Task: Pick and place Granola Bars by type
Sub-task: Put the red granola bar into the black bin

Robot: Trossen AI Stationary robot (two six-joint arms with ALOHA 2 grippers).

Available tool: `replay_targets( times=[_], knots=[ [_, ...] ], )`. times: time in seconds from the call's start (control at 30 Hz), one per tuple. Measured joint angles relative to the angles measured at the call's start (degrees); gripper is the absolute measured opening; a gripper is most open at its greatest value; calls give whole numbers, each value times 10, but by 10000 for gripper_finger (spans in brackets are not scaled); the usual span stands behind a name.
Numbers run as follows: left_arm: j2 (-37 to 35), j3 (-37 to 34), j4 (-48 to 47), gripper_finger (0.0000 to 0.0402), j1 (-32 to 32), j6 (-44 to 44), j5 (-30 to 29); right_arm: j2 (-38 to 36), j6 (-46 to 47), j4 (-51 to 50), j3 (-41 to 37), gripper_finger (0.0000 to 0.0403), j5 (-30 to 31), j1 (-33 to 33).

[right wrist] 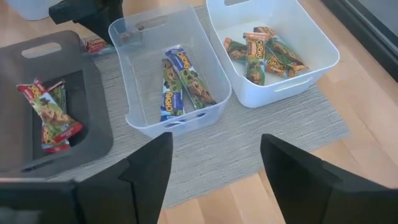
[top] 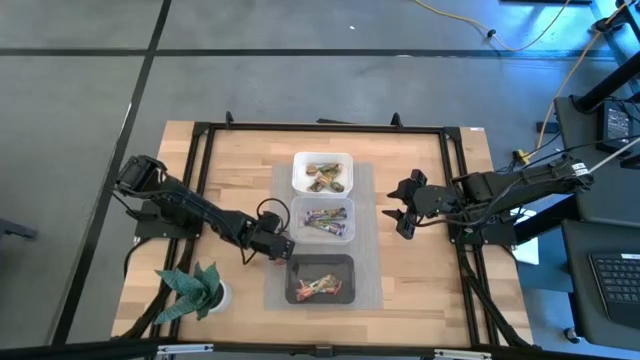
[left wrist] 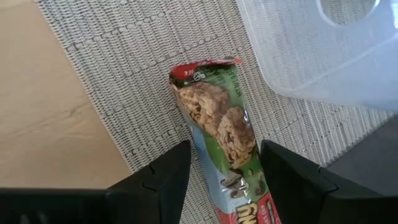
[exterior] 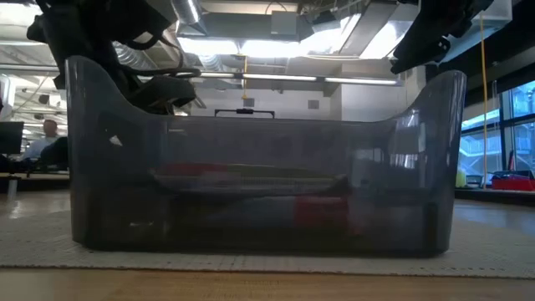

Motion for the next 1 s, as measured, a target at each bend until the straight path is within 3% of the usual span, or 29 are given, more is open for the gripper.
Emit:
replay_targets(
  times=[0.37, 0.77, 1.0],
  knots=[
    [0, -1, 2, 184, 0, 0, -1, 0, -17, 0, 0, 246, 0, 0],
    [0, -1, -19, 106, 0, -5, 4, 0, -32, -1, 0, 246, 0, 0],
    [-12, -3, -10, 87, 0, -6, 18, 0, -32, -5, 0, 246, 0, 0]
  ],
)
